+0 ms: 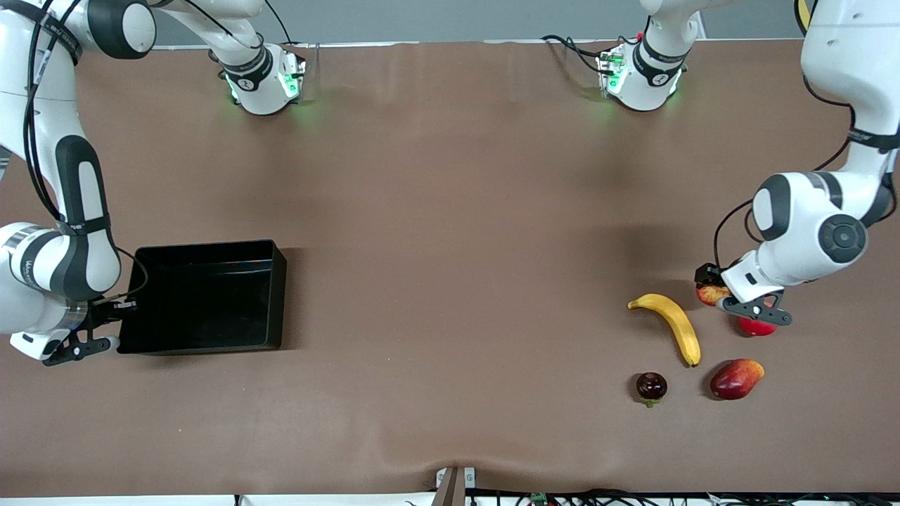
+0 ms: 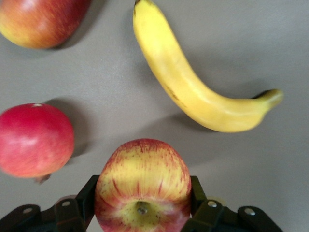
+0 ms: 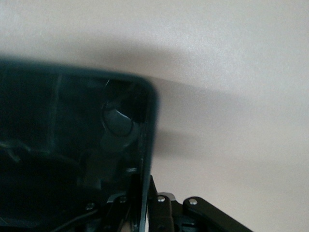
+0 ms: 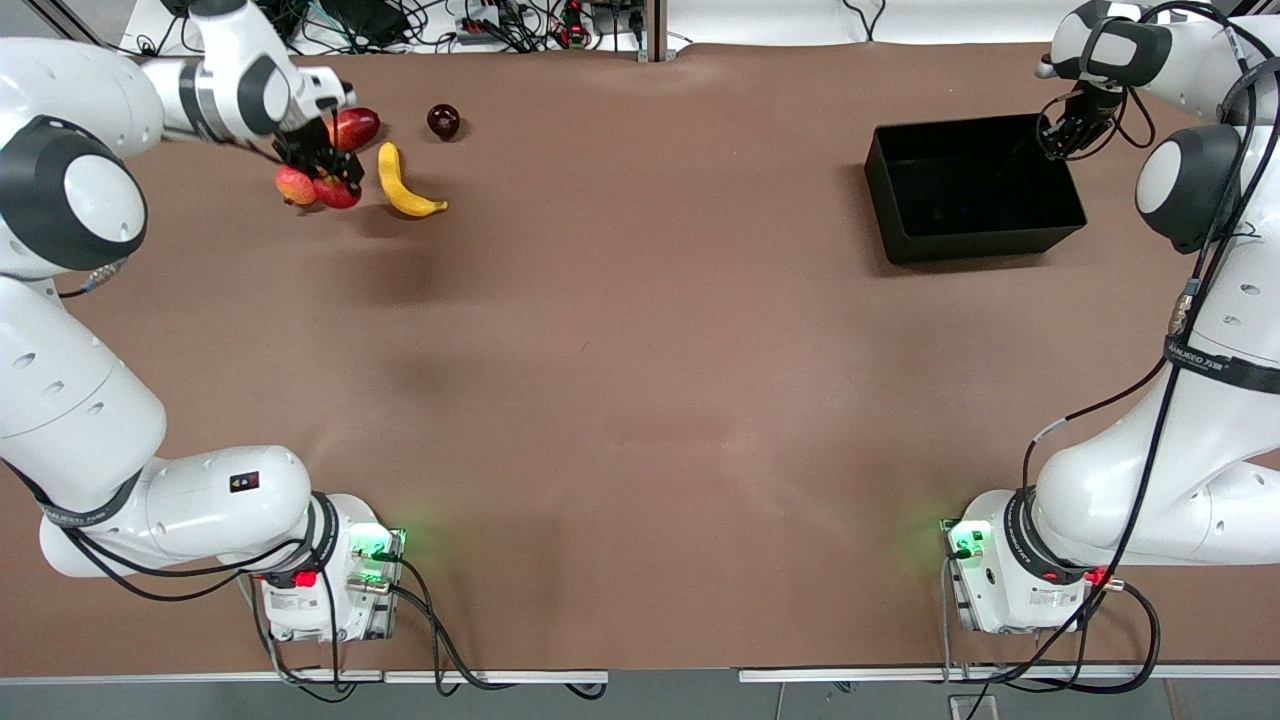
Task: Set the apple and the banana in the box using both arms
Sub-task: 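Slide the box with the right gripper while the left gripper lifts the apple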
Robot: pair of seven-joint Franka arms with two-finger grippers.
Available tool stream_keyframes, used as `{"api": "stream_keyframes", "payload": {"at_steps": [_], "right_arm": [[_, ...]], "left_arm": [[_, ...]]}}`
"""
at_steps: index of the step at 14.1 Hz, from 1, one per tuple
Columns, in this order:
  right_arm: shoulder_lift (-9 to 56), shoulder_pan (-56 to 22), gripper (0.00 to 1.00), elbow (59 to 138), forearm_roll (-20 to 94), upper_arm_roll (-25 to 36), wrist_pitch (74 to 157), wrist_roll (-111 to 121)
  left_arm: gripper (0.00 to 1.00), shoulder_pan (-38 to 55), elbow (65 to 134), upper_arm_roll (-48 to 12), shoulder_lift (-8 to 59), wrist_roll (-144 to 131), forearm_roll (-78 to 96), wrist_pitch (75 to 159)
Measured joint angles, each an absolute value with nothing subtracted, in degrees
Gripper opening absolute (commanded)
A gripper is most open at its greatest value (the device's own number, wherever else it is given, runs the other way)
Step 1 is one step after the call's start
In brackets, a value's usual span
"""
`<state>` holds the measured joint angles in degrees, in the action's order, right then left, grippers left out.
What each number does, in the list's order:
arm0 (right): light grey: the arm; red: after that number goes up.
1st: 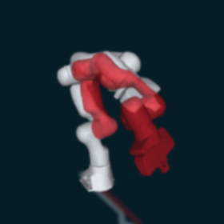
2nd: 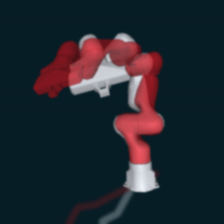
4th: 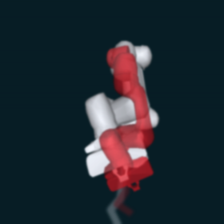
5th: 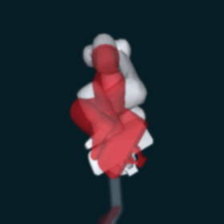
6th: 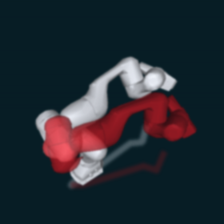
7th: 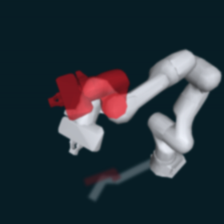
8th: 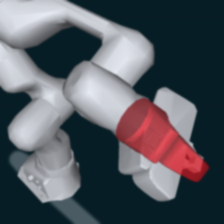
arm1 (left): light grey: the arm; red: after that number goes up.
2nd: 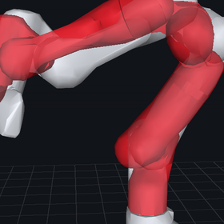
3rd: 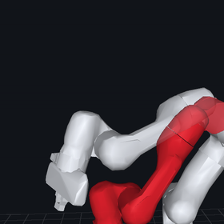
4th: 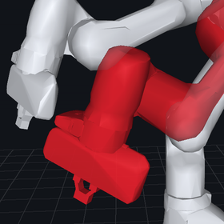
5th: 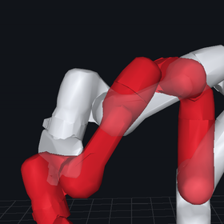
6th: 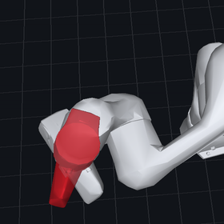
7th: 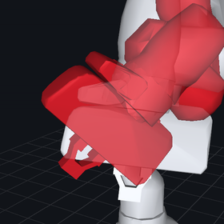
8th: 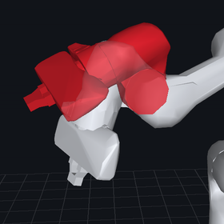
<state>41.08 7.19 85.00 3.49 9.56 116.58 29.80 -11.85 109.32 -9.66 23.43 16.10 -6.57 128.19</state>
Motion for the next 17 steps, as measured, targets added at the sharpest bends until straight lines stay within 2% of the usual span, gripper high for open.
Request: {"api": "stream_keyframes", "payload": {"at_steps": [3,7,14,17], "right_arm": [[41.0,6.9,0.00,85.0,3.3,9.5,115.6,28.0],[40.8,6.8,0.00,84.3,3.3,9.3,114.1,25.5],[35.3,0.4,0.00,82.5,3.7,8.9,110.8,18.6],[34.3,-2.7,0.00,82.5,8.6,8.8,108.3,18.1]], "left_arm": [[0.00,-11.9,104.7,-12.5,22.6,10.3,-6.6,121.4],[0.00,-10.3,102.3,-17.4,22.6,-2.8,-6.6,119.1],[0.00,-6.7,98.7,-17.7,22.6,-7.6,-6.6,114.5],[0.00,-6.0,98.4,-17.7,22.6,-9.5,-6.6,114.0]]}}
